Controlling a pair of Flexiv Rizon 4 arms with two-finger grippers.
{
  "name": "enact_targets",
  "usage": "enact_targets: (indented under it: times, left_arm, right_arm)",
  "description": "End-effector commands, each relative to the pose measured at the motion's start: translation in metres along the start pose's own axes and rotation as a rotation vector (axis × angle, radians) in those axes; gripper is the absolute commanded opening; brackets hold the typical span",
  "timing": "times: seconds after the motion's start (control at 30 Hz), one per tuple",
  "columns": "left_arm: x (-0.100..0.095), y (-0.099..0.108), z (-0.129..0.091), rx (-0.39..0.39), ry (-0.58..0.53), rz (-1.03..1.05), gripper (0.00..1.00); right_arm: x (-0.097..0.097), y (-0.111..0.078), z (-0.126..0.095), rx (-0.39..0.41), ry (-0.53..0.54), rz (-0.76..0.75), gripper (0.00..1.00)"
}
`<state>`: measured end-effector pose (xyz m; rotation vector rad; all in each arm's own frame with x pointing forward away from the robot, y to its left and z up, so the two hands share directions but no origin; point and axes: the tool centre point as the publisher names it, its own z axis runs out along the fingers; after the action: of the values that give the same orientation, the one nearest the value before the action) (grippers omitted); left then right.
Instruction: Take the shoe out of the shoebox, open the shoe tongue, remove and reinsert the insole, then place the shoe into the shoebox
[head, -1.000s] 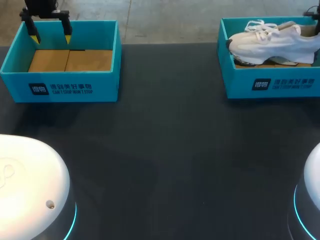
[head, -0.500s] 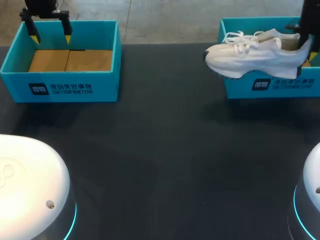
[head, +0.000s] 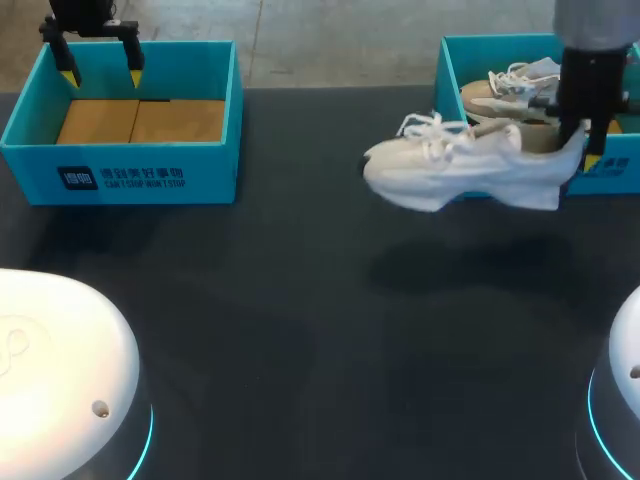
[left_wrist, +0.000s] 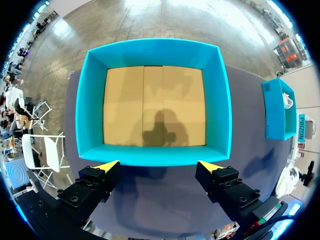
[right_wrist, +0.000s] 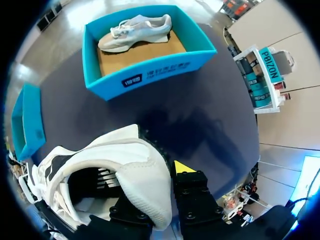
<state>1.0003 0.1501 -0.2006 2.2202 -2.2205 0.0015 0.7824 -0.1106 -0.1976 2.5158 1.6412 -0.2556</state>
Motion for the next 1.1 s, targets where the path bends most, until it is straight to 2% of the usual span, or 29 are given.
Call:
enact_targets:
  times: [0.03, 0.33, 0.57, 0.67, 1.1]
  left_arm:
    - [0.000, 0.000, 0.000, 0.000, -0.001, 0.000, 1.00]
    - [0.000, 0.000, 0.000, 0.000, -0.001, 0.000, 1.00]
    - [0.000, 0.000, 0.000, 0.000, -0.001, 0.000, 1.00]
    - [0.000, 0.000, 0.000, 0.000, -0.001, 0.000, 1.00]
    - [0.000, 0.000, 0.000, 0.000, -0.001, 0.000, 1.00]
  right_arm:
    - [0.007, -0.030, 0.002, -0.127, -0.030, 0.002, 0.00]
    - [0.014, -0.074, 0.026, -0.128, -0.041, 0.017, 0.00]
    - [0.027, -0.099, 0.040, -0.140, -0.036, 0.020, 0.00]
    - [0.030, -0.104, 0.047, -0.114, -0.024, 0.023, 0.00]
    - [0.030, -0.104, 0.047, -0.114, -0.024, 0.023, 0.00]
